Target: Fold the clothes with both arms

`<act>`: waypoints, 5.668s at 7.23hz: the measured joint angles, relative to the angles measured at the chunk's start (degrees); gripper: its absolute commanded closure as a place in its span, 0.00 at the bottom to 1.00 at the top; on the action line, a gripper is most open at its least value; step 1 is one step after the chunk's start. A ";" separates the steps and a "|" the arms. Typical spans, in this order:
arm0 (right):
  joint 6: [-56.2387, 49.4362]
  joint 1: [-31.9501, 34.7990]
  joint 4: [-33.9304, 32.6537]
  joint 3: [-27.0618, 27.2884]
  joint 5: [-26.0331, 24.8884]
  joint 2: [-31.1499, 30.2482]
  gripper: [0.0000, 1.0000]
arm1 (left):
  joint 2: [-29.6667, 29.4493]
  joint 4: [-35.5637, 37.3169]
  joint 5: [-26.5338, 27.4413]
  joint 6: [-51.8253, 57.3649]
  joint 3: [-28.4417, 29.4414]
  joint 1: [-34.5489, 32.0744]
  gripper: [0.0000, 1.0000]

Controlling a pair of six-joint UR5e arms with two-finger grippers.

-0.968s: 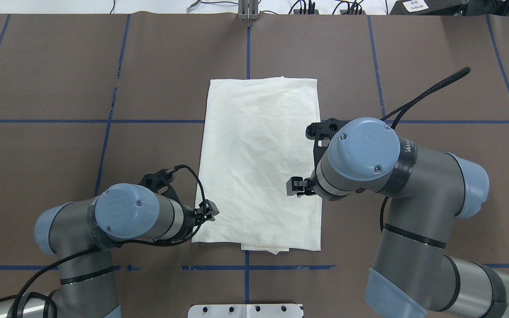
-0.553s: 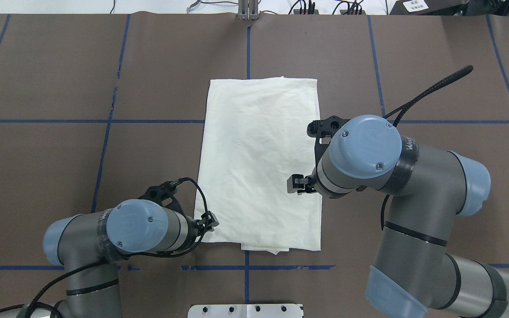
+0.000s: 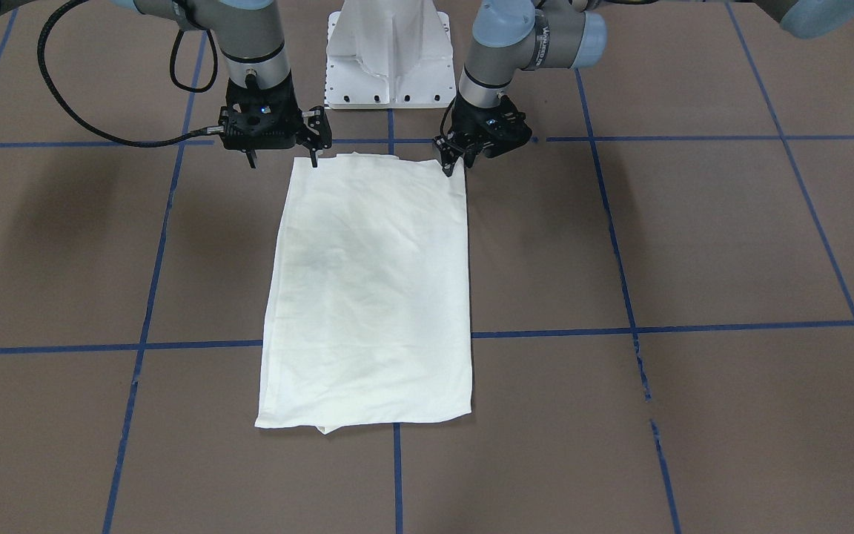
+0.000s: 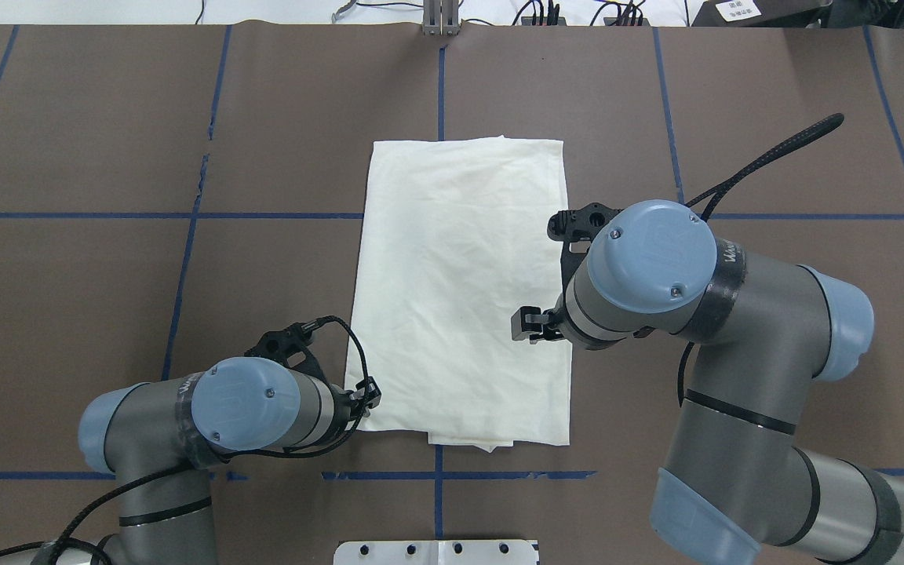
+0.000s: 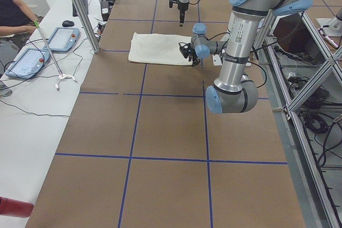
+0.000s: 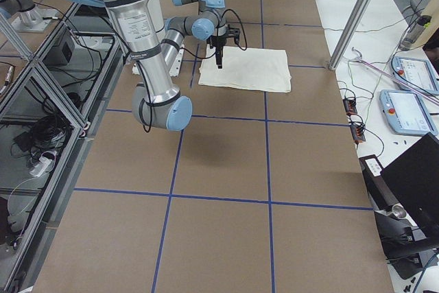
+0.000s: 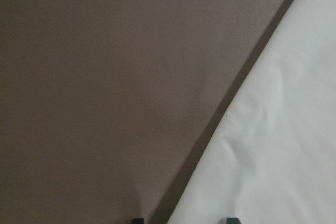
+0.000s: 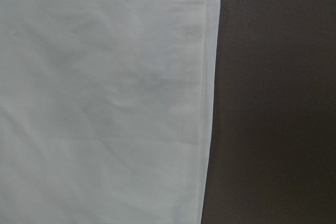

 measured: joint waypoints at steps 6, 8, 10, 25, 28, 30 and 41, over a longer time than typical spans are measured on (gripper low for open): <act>1.17 0.13 0.08 0.10 0.41 -0.33 0.00 | 0.42 0.08 0.22 0.06 -1.66 0.32 1.00; 10.88 -2.56 3.40 -0.08 0.18 -0.66 0.00 | 0.15 0.16 -0.10 0.46 -2.27 0.57 1.00; 24.88 -6.44 6.91 -0.61 -0.56 -0.82 0.00 | -0.11 0.18 -0.37 0.81 -2.54 0.74 1.00; 42.58 -14.89 16.08 -11.42 -9.35 -2.24 0.34 | -0.67 0.18 -0.52 1.07 -2.50 0.81 1.00; 43.01 -14.97 16.13 -11.39 -9.29 -2.15 0.76 | -0.68 0.34 -0.52 1.07 -2.81 0.74 1.00; 43.01 -14.97 16.08 -11.35 -9.27 -2.04 0.94 | -0.62 0.83 -0.52 1.08 -3.35 0.73 1.00; 42.21 -15.51 17.04 -2.20 -8.58 -4.73 1.00 | 1.42 4.03 -0.10 0.73 -11.92 5.88 1.00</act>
